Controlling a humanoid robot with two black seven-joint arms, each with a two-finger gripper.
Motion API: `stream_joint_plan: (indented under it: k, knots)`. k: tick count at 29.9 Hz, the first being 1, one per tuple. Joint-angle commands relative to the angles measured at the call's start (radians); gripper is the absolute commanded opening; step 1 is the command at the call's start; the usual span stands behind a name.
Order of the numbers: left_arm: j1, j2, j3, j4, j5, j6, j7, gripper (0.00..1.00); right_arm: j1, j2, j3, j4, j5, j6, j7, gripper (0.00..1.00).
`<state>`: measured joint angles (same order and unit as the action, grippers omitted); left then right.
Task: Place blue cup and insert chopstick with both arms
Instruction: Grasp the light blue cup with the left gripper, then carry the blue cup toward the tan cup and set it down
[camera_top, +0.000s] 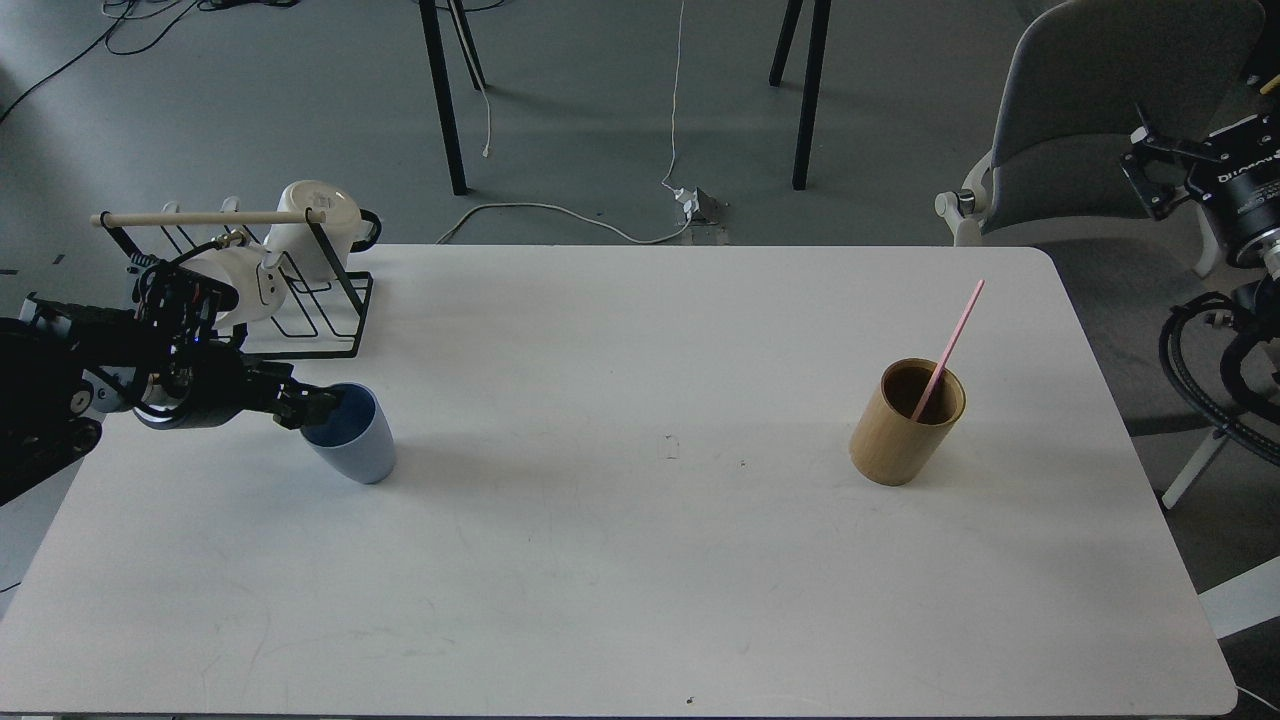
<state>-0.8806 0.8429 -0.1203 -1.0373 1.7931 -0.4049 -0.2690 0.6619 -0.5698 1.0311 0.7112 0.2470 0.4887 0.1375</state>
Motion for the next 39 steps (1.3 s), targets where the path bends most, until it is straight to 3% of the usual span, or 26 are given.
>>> stream_joint_plan:
  k: [1, 5, 9, 11, 14, 19, 22, 27, 31, 34, 39]
  knots:
    - [0.002, -0.019, 0.018, 0.014, 0.000, -0.002, -0.007, 0.46, -0.002, 0.002, 0.001, -0.029, 0.000, 0.000, 0.001, 0.99]
    - [0.000, -0.019, 0.019, 0.022, -0.004, -0.018, -0.024, 0.16, -0.002, 0.002, 0.000, -0.030, 0.000, 0.000, 0.007, 0.99]
    - [0.003, -0.021, 0.021, 0.046, 0.002, -0.018, -0.059, 0.05, -0.001, 0.002, 0.001, -0.029, 0.000, 0.000, 0.013, 0.99]
    - [0.002, -0.022, 0.031, 0.046, 0.002, -0.018, -0.088, 0.03, -0.001, 0.002, 0.001, -0.030, 0.000, 0.000, 0.013, 0.99]
    - [-0.020, -0.025, 0.030, 0.036, 0.000, -0.018, -0.096, 0.02, -0.001, 0.002, 0.001, -0.038, 0.000, 0.000, 0.013, 0.99]
    - [-0.156, -0.054, 0.031, 0.008, 0.000, -0.031, -0.099, 0.02, 0.002, -0.007, 0.001, -0.039, 0.001, 0.000, 0.013, 0.99]
    - [-0.254, -0.082, 0.031, -0.058, 0.000, -0.084, -0.098, 0.02, 0.001, -0.018, 0.003, -0.041, 0.001, 0.000, 0.013, 0.99]
    - [-0.346, -0.249, 0.031, -0.136, 0.000, -0.084, -0.069, 0.02, -0.002, -0.056, 0.012, -0.067, 0.001, 0.000, 0.013, 0.99]
    - [-0.426, -0.402, 0.034, -0.190, -0.001, -0.084, 0.006, 0.03, -0.002, -0.073, 0.012, -0.117, 0.006, 0.000, 0.011, 0.99]
    - [-0.442, -0.523, 0.047, -0.143, 0.005, -0.084, 0.039, 0.03, -0.005, -0.074, 0.012, -0.151, 0.008, 0.000, 0.011, 0.99]
    - [-0.440, -0.660, 0.146, -0.024, 0.017, -0.084, 0.036, 0.03, -0.025, -0.085, 0.014, -0.168, 0.012, 0.000, 0.013, 0.99]
